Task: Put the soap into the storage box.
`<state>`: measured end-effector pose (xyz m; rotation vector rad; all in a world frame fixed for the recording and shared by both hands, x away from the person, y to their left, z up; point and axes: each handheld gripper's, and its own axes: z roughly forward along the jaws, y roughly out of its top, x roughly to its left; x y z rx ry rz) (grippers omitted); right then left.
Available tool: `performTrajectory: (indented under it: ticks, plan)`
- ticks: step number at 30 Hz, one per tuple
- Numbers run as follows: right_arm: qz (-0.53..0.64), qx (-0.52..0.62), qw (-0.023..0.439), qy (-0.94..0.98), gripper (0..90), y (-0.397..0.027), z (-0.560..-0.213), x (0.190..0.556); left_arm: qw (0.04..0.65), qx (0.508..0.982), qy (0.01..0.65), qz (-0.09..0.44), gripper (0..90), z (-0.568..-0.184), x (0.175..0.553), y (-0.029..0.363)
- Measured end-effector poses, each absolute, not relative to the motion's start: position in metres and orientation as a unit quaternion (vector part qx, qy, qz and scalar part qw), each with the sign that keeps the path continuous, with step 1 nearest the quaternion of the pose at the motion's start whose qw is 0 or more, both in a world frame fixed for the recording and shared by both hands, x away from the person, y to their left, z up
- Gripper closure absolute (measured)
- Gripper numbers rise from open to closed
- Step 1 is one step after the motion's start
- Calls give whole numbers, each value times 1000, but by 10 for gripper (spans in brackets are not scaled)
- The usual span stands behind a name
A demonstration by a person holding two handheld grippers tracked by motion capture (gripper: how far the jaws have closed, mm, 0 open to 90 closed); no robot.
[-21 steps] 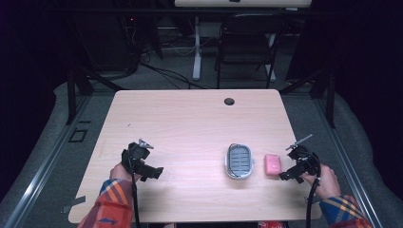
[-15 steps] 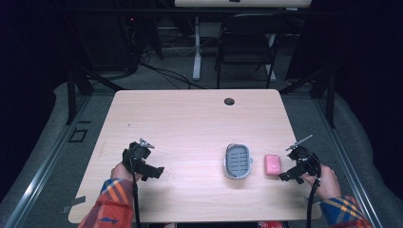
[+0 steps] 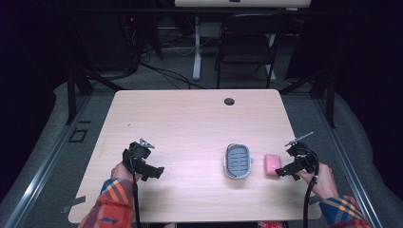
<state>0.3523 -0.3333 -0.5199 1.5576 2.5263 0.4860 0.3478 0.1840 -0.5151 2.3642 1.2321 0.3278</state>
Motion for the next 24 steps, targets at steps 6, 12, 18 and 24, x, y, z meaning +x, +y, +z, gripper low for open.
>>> performTrajectory:
  ticks: [6, 12, 18, 24]
  plan:
    - [155, 523, 61, 836, 0, -327, -520, 358, 227, 858, 446, 119, 0, -515, 348, 184]
    - [166, 528, 62, 831, 0, -321, -516, 363, 225, 859, 445, 118, 0, -516, 348, 182]
    - [159, 533, 67, 828, 0, -315, -516, 370, 227, 859, 444, 118, 0, -516, 348, 182]
    - [149, 544, 62, 824, 0, -310, -519, 379, 223, 861, 442, 117, 0, -516, 348, 181]
